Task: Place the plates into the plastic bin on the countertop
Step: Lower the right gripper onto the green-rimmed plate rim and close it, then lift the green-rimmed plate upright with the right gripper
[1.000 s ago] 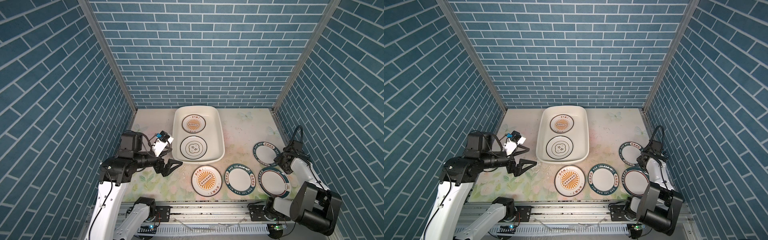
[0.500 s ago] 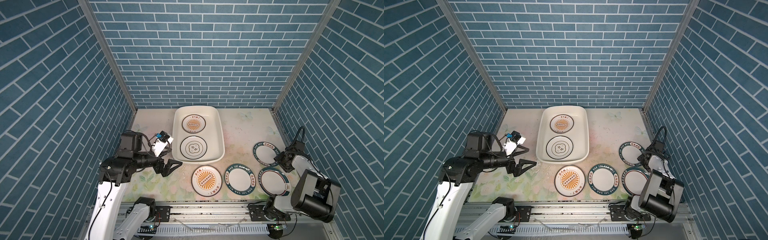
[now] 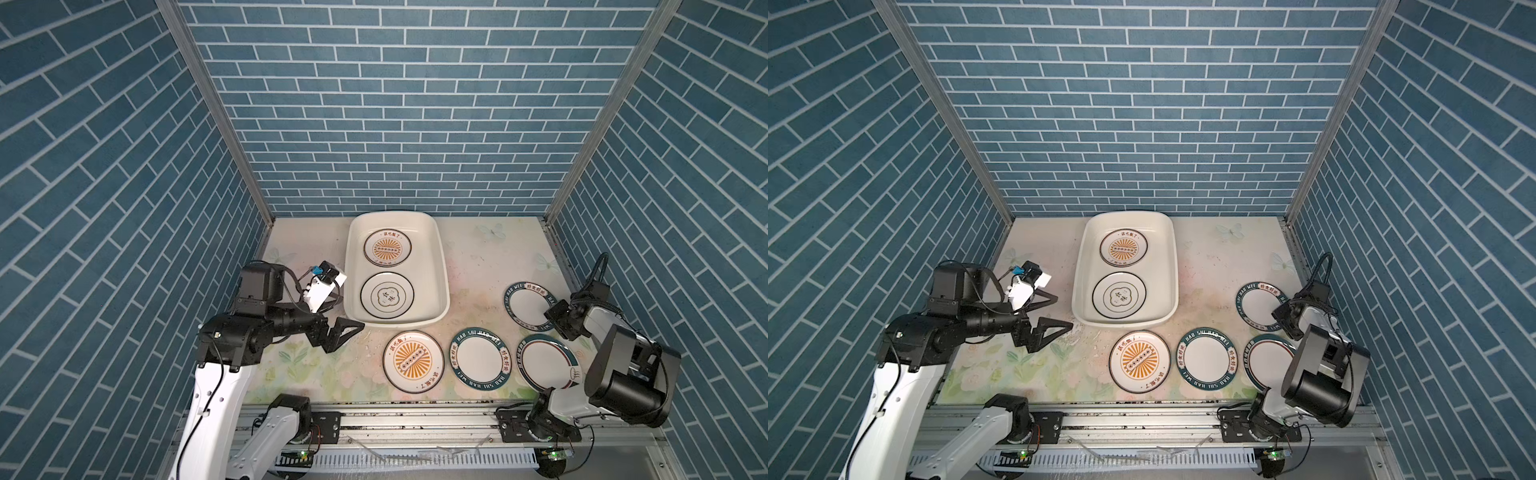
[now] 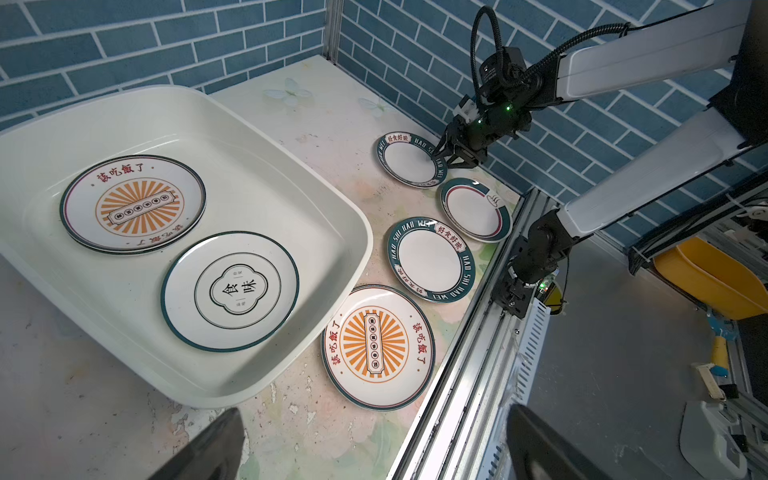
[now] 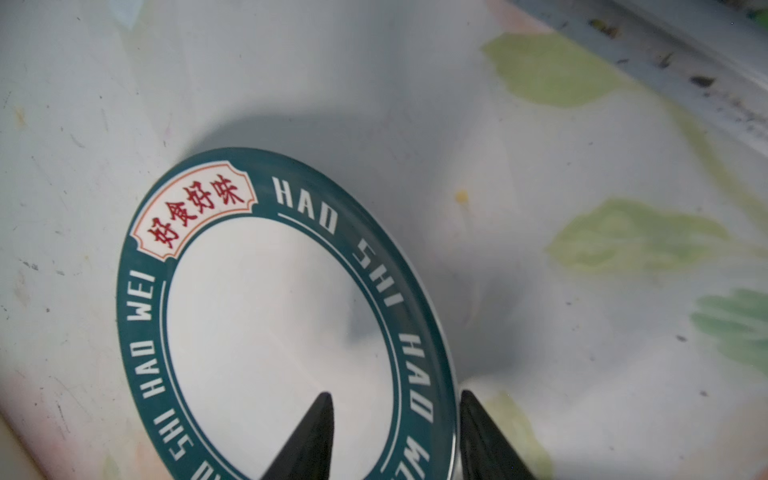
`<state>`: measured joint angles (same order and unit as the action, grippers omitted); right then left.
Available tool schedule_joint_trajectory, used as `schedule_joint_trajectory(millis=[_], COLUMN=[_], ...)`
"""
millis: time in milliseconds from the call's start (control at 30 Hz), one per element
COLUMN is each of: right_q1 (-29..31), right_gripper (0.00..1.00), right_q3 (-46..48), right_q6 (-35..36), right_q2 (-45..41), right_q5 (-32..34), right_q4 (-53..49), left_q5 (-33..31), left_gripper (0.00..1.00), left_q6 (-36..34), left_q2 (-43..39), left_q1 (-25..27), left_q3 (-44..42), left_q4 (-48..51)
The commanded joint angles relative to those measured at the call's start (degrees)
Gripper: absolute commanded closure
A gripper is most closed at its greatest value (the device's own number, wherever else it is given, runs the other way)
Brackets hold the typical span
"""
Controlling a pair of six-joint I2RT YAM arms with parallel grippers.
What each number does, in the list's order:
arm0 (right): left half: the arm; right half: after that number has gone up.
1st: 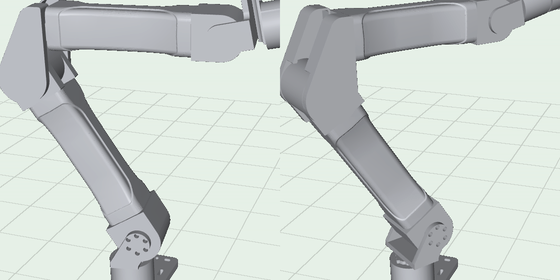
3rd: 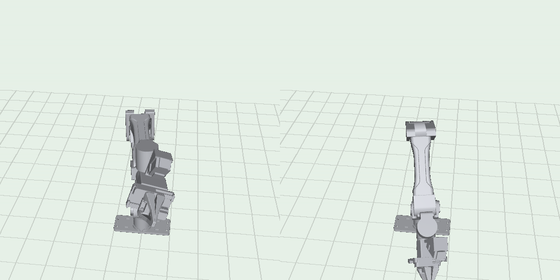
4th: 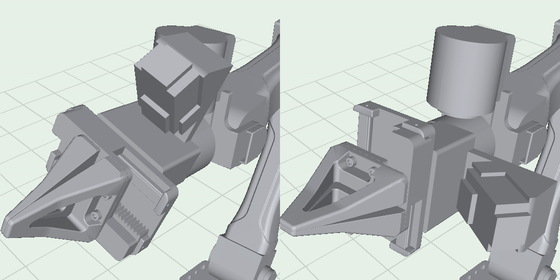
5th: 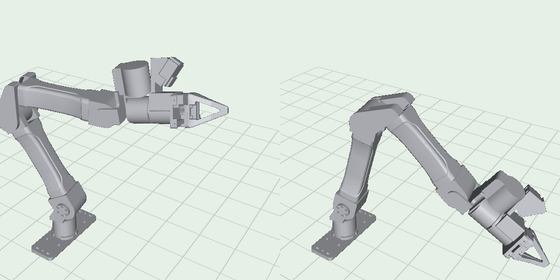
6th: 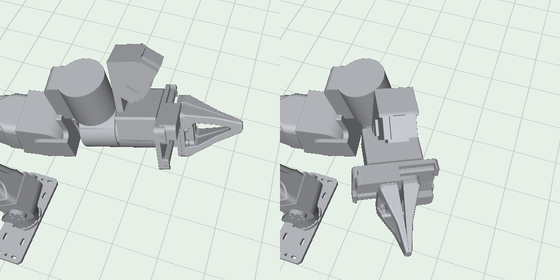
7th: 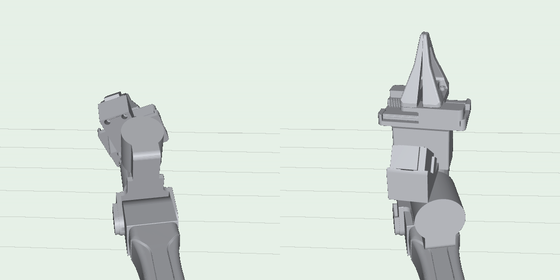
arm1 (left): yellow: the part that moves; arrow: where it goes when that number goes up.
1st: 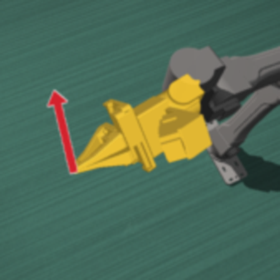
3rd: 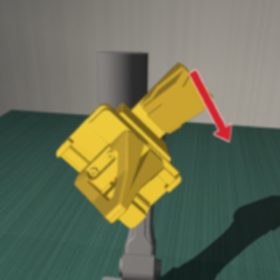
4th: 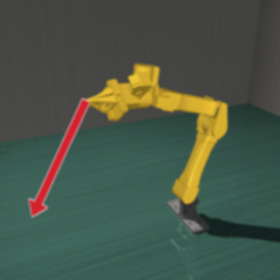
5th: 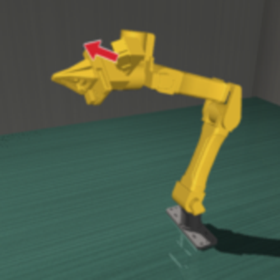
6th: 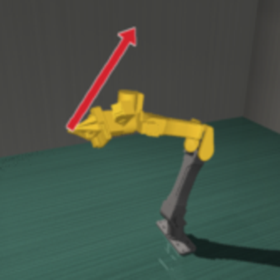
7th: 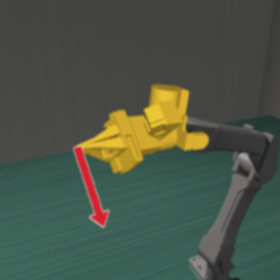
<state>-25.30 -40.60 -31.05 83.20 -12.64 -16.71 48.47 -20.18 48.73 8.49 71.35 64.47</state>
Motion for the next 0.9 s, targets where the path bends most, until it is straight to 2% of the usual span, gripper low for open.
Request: schedule_joint_trajectory(millis=[0,567,867], right_q1=[-0.07,1.36,4.56], right_gripper=[0.53,0.59,0.67], right_q3=[-1.58,0.43,0.79], right_q6=[1.16,-0.53,-3.2], right_q2=[1.62,5.31,7.88], right_q5=[-4.7,-16.54,-17.08], right_q4=[0.87,8.37,12.31], left_q5=[-0.13,0.22,0.05], left_gripper=[0.0,0.0,0.0], left_q6=[-0.38,-0.12,-0.03], left_q2=[-0.68,-0.83,-0.97], left_q1=[-0.32,-0.32,-0.32], left_q3=[0.85,0.04,-0.07], left_q4=[0.53,-0.57,-0.57])
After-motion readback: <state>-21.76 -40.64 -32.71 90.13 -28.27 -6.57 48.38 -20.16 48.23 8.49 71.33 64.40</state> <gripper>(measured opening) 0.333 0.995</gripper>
